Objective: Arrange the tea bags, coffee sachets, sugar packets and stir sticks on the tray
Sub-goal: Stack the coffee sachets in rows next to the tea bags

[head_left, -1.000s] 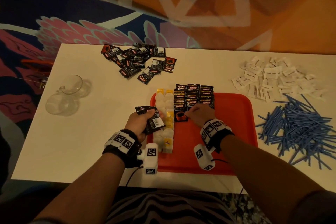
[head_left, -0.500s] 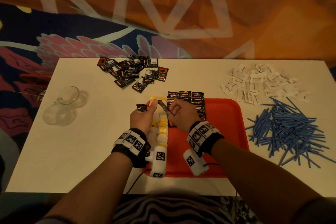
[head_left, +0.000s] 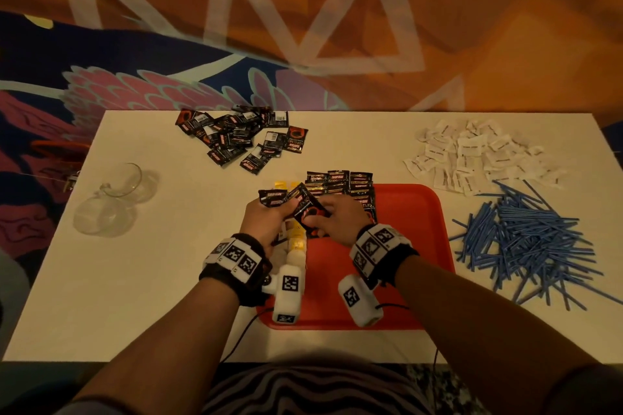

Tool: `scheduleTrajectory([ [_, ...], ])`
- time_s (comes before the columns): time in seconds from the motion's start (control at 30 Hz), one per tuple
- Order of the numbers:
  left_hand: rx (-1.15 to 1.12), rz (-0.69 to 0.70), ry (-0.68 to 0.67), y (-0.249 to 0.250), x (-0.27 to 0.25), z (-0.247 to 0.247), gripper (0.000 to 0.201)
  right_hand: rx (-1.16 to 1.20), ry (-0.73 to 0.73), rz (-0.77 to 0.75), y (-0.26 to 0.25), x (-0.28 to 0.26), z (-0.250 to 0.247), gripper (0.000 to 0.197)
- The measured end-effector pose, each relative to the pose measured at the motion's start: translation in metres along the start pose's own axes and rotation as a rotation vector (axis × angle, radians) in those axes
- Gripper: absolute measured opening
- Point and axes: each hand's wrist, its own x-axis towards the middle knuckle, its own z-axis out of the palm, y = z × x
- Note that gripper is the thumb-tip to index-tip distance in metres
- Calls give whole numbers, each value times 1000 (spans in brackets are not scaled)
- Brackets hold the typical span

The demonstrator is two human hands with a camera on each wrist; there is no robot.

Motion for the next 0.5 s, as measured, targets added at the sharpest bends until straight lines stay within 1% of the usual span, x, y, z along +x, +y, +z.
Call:
scheduleTrajectory([
  [0.03,-23,-11,-21,0,0,2,4,-15,-20,-10,1,-1,-1,12],
  [0.1,-32,-6,-32,-3,0,5,8,-9,-41,-13,5,-2,-4,11],
  [0.17,57,35,-17,-7,1,10,13,-8,-70,-14,11,-3,-5,17],
  [0.2,106,56,-10,-10,4,12,16,-53,-73,-20,13,-5,-6,20],
  [0.27,190,104,6,-15,9,17,12,-152,-66,-23,17,-8,-5,20],
  [0.33,321,164,45,-17,12,24,6,-146,-18,-20,24,-11,-6,14],
  [0.37,379,196,58,-15,11,27,9,-131,16,-13,27,-11,-7,10],
  [0.43,394,236,64,-13,10,33,20,-127,54,-7,34,-9,-10,7],
  [0.5,367,228,55,-15,13,35,22,-109,14,28,39,-7,-14,8],
])
